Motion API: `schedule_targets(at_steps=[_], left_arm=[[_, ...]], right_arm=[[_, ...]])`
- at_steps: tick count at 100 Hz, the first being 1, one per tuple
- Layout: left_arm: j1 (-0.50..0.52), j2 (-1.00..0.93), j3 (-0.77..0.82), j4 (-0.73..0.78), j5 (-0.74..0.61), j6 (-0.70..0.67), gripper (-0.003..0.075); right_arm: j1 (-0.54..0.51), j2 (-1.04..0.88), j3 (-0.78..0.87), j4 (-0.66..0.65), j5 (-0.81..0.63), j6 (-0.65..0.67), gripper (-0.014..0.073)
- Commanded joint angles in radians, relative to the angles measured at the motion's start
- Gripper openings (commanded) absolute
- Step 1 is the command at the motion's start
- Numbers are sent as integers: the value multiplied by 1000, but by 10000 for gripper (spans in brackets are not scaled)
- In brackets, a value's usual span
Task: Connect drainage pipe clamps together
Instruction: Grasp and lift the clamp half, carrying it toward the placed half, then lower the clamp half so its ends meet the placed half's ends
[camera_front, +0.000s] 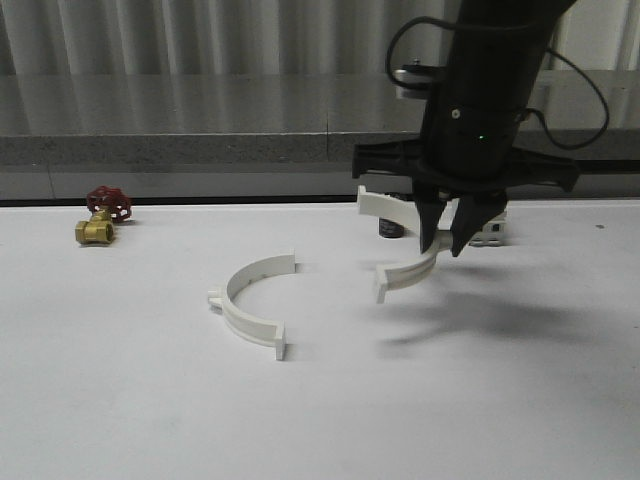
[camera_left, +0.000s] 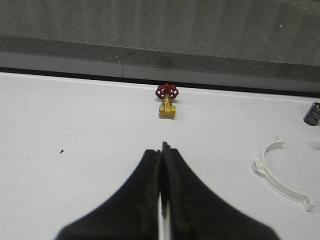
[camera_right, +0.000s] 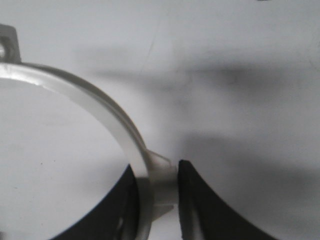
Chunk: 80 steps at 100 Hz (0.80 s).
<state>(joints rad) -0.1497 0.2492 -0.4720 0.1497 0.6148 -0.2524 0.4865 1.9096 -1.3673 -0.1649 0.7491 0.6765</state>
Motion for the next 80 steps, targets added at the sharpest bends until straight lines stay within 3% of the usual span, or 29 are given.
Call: schedule_targets(at_steps=[1, 32, 80], left_arm=[[2, 9, -24, 0, -75, 0, -21], [2, 9, -24, 0, -75, 0, -21], [2, 9, -24, 0, -75, 0, -21]], right_arm=[[31, -15, -47, -48, 7, 47, 59], [109, 101, -159, -44, 37, 83, 59], [121, 140, -199, -40, 48, 126, 59]])
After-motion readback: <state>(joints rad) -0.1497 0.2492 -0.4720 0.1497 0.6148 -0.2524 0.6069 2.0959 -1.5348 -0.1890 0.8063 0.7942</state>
